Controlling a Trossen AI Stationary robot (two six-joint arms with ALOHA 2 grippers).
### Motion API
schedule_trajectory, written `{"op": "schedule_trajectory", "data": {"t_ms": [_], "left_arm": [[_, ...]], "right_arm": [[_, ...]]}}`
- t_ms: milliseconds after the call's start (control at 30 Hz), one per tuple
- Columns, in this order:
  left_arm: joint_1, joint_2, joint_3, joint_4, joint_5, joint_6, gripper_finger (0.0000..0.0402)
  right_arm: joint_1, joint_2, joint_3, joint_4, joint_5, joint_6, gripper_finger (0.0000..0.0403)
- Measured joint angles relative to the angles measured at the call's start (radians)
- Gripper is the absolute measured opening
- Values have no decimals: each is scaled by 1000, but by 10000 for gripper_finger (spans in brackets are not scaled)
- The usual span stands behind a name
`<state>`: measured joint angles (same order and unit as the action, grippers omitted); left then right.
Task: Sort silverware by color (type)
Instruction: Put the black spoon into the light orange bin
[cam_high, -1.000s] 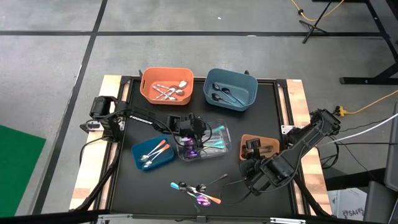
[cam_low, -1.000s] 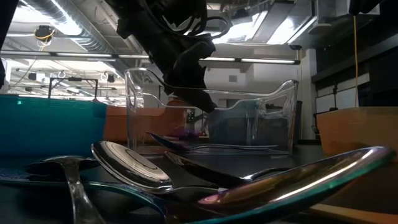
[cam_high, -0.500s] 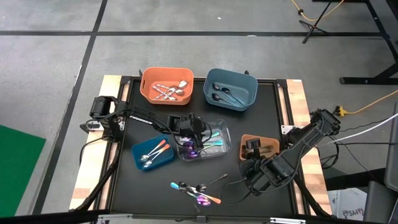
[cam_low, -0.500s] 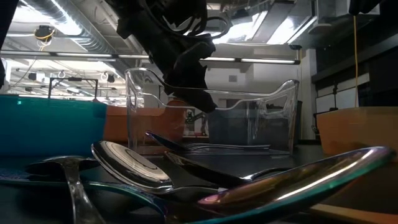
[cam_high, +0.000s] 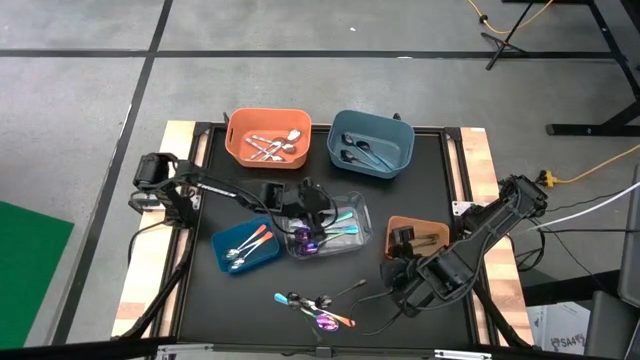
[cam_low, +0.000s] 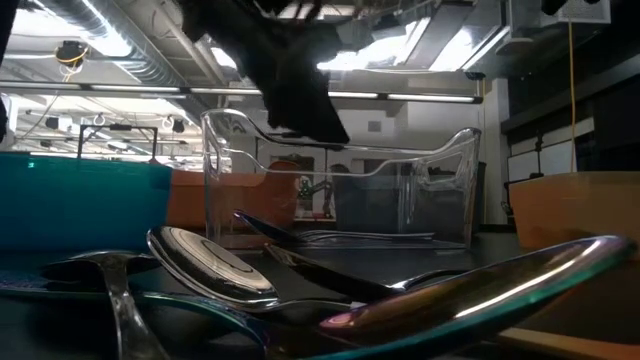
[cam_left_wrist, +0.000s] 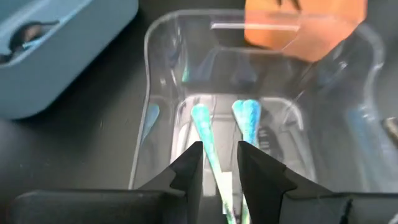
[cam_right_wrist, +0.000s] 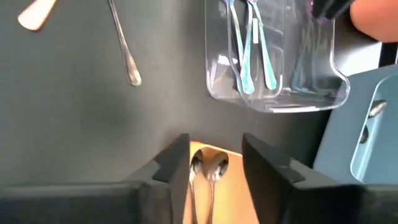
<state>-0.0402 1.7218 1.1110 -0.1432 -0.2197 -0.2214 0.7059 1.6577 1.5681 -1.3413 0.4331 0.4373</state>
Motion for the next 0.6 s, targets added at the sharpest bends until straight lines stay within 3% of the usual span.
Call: {"op": "schedule_trajectory", "data": {"t_ms": [300, 600], "left_arm": [[-53, -137, 0, -5, 0, -4, 94], [-163, -278, 0, -37, 0, -8, 94]], "right_arm": [[-32, 0, 0, 133, -7, -1, 163], [-106, 12, 0, 293, -113, -78, 163]]}}
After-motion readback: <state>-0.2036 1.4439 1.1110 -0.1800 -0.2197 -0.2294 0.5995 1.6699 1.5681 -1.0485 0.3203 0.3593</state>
